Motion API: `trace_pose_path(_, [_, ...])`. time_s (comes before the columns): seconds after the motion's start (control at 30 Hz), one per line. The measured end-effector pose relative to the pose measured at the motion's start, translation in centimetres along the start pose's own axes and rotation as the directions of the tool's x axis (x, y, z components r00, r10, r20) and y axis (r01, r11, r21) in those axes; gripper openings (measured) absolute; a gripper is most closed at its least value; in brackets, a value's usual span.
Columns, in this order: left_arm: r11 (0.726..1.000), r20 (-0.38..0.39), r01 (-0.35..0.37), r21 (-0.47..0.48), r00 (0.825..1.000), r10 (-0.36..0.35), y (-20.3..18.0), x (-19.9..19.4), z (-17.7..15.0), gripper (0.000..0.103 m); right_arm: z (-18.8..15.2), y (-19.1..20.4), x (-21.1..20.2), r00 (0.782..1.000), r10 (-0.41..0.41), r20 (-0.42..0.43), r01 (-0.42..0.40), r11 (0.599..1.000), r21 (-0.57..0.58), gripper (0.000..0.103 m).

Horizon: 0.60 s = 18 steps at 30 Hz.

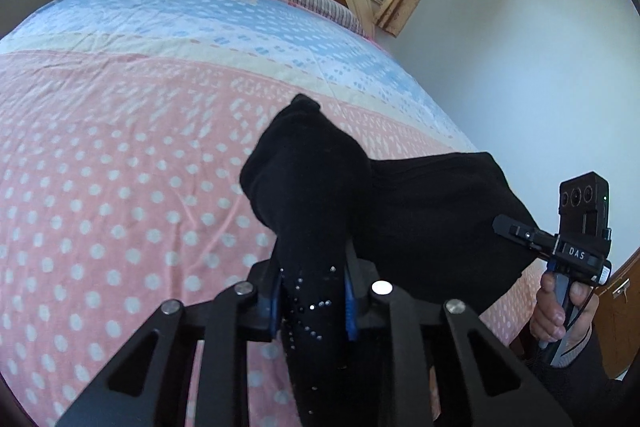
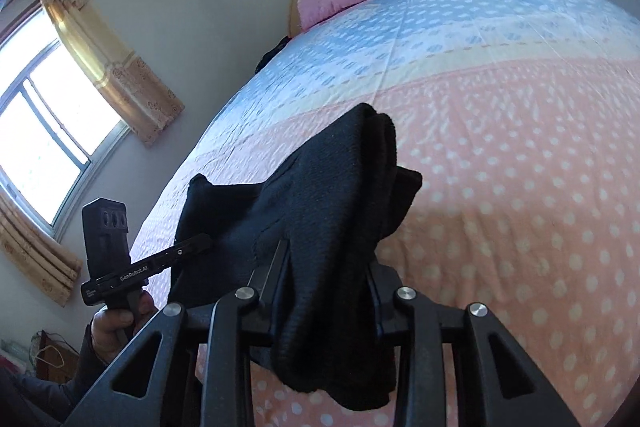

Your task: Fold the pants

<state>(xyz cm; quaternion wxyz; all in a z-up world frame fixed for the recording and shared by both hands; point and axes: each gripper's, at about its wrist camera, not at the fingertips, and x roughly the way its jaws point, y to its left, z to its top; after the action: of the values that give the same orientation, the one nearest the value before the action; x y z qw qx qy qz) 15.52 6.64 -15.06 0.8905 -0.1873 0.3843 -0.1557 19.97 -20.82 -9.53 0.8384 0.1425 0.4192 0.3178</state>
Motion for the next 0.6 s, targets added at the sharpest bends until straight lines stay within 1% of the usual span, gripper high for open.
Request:
trace_pose_path(0.07, [0.999, 0.04, -0.052, -0.004, 0.998, 0.053, 1.0, -1.9, 0.4, 0.024, 1.6, 1.9, 2.1, 1.0, 0.018, -0.026, -0.019, 0.999, -0.05, 0.033])
trace_pose_path(0.13, [0.992, 0.079, -0.125, 0.003, 0.989, 0.124, 2.0, -3.9, 0.7, 0.024, 3.3, 3.9, 4.5, 0.998, 0.041, -0.053, -0.045, 0.995, -0.092, 0.033])
trace_pose_path(0.2, [0.983, 0.106, -0.184, -0.013, 0.977, 0.185, 3.3, -5.6, 1.0, 0.024, 4.9, 6.0, 7.2, 0.995, 0.071, -0.074, -0.08, 0.989, -0.125, 0.033])
trace_pose_path(0.27, [0.972, 0.126, -0.229, -0.051, 0.964, 0.234, 5.1, -7.2, 1.2, 0.024, 6.2, 8.1, 9.9, 0.99, 0.106, -0.091, -0.118, 0.982, -0.148, 0.033])
trace_pose_path(0.37, [0.953, 0.156, -0.285, -0.105, 0.941, 0.299, 7.7, -9.2, 1.3, 0.024, 7.3, 11.0, 13.7, 0.981, 0.153, -0.118, -0.172, 0.969, -0.178, 0.033])
trace_pose_path(0.43, [0.937, 0.164, -0.322, -0.136, 0.925, 0.342, 9.4, -10.0, 1.2, 0.024, 7.3, 12.6, 16.1, 0.976, 0.167, -0.141, -0.192, 0.962, -0.193, 0.033])
trace_pose_path(0.47, [0.931, 0.162, -0.333, -0.151, 0.921, 0.355, 10.2, -10.2, 1.1, 0.024, 7.3, 13.2, 17.3, 0.975, 0.165, -0.151, -0.194, 0.96, -0.2, 0.033])
trace_pose_path(0.53, [0.921, 0.15, -0.349, -0.174, 0.915, 0.375, 11.6, -10.1, 0.7, 0.024, 7.0, 13.9, 19.3, 0.972, 0.159, -0.173, -0.192, 0.962, -0.195, 0.033])
trace_pose_path(0.6, [0.915, 0.123, -0.356, -0.188, 0.916, 0.382, 12.8, -9.4, 0.2, 0.024, 6.5, 14.0, 20.7, 0.972, 0.143, -0.189, -0.179, 0.965, -0.192, 0.033])
